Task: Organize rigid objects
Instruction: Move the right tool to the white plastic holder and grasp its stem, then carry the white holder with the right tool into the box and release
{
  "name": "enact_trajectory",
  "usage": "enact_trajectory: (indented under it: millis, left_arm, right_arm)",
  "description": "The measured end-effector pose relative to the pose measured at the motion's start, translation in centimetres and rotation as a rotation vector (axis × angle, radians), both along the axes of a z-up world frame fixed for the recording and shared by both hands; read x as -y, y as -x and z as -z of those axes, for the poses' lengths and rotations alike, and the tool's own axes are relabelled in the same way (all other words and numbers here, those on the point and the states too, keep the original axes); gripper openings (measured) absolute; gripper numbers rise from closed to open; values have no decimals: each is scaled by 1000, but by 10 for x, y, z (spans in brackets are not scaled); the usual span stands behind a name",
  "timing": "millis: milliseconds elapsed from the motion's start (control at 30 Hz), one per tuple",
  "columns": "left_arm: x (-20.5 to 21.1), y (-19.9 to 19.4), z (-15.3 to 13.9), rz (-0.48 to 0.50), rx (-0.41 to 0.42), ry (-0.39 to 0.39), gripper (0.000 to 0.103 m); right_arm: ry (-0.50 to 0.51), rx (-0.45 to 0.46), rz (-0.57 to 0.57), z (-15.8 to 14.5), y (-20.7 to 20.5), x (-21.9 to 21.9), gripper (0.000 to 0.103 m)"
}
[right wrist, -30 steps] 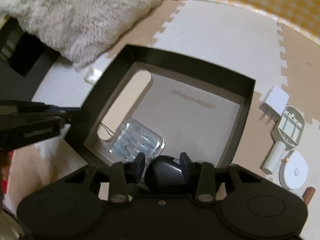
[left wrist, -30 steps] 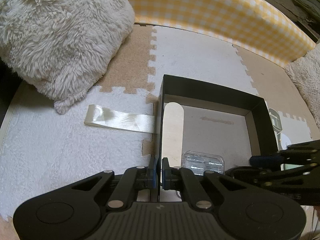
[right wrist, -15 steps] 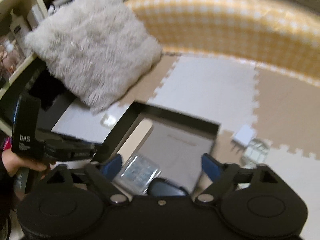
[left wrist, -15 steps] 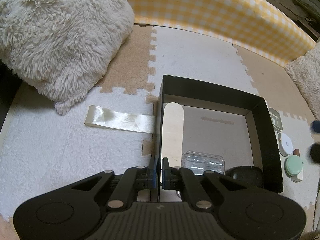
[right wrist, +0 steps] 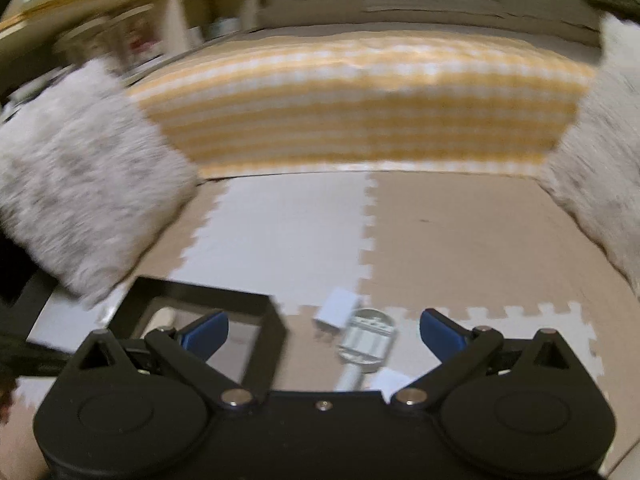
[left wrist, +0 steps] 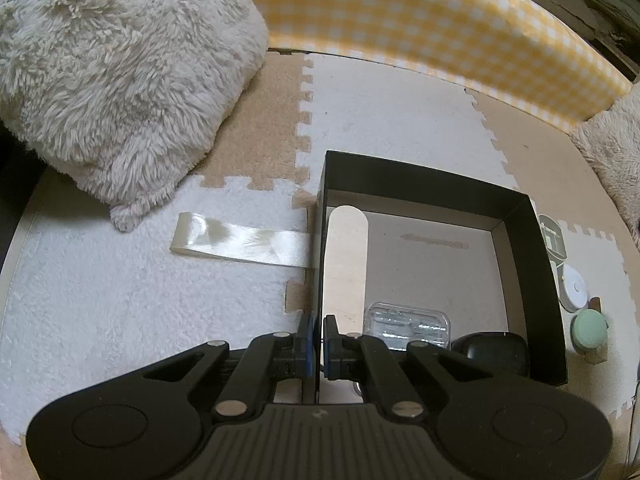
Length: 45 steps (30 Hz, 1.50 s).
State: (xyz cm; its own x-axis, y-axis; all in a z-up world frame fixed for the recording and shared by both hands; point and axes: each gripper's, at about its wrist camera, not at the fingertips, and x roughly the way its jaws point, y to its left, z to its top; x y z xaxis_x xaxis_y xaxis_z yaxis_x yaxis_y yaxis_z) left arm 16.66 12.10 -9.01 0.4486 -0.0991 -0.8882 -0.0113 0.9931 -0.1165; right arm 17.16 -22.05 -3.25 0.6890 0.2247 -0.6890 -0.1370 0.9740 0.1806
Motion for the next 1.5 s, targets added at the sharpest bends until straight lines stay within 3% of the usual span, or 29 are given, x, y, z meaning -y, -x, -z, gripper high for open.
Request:
enact_trajectory:
  millis: [67,133,233,433,600,800,1200,1500]
  left_arm:
    - [0,0,0,0,0,0,4]
    - [0,0,0,-1,-1,0,4]
    - [0,0,0,-1,-1,1,4]
    - [0,0,0,0,0,-3,4]
    - [0,0,1,0,1,-4,4]
    - [1,0,0,4,2,-14,4]
    - [0,1,1,-3,6,-8,4]
    - [0,1,1,-3,8,-12,4]
  right_arm:
    - [-35,-15,24,13,-2,9,81]
    - [-97,-57,31,28,-9,16,58]
    - [-164,-146,57,49,-17,20,46]
    - [-185,-265,47,78,-24,5,27]
    - [-116,-343,103,99,-28,-9,25]
    - [-70,-325,164,108,-38,-9,24]
    - [-51,-276,147,109,-43,-8,21]
    - [-151,-183,194,81,-36,11,19]
